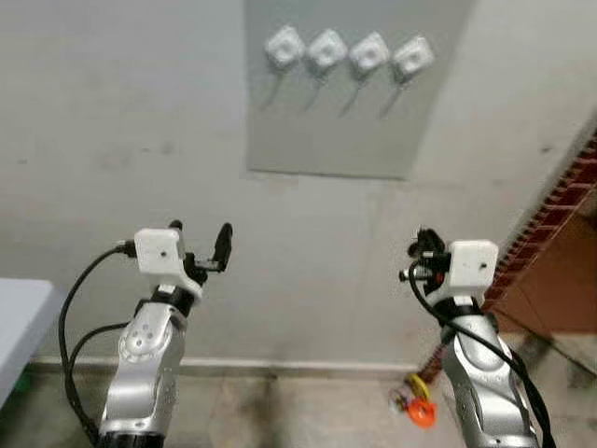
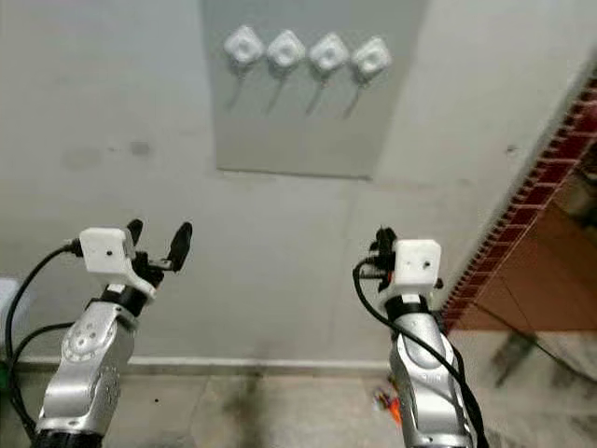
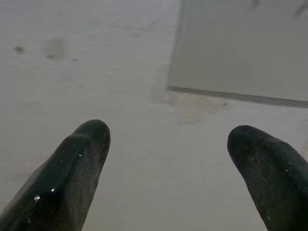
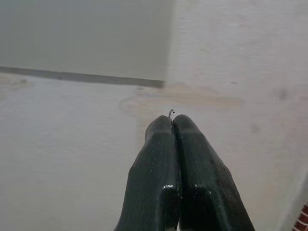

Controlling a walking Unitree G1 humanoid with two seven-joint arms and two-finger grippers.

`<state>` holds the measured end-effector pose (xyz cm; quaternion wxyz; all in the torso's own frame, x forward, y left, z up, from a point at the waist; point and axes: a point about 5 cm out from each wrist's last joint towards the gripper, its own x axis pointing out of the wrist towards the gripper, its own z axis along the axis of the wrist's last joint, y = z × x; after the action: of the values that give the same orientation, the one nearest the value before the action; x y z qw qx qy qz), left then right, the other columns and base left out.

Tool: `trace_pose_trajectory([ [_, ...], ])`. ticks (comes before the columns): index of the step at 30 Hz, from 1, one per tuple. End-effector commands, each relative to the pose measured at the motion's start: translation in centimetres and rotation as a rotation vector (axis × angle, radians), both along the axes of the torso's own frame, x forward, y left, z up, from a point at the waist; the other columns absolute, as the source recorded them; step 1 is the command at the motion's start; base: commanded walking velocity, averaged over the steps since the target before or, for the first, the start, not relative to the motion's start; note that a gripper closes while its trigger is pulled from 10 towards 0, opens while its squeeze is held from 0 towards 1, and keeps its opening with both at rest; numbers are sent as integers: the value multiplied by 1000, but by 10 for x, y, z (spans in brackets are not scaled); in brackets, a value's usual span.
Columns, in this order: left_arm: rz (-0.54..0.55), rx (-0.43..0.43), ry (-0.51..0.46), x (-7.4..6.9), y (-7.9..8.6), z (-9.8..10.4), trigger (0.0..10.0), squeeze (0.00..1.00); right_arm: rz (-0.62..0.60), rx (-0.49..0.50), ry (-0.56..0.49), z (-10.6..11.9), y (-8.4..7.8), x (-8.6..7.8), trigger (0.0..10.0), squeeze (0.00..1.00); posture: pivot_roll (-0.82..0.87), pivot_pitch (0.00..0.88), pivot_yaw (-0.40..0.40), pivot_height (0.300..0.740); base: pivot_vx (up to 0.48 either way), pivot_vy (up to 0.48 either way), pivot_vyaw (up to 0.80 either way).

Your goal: Hang keys on a hook

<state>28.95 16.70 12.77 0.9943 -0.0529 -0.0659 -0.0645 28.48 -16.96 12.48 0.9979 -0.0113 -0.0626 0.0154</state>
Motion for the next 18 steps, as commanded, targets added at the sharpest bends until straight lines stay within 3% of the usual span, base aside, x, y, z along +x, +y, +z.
trace_pose_trajectory([
  [1, -18, 1, 12, 0, -6, -1, 10000, 0, -27, 14, -3, 4, -4, 0, 10000, 0, -40, 0, -27, 740, 0, 0, 0],
  [18, -5, -19, 59, 5, -5, -2, 10000, 0, -105, 34, 54, 2, -9, 3, 10000, 0, -52, 0, -25, 740, 0, 0, 0],
])
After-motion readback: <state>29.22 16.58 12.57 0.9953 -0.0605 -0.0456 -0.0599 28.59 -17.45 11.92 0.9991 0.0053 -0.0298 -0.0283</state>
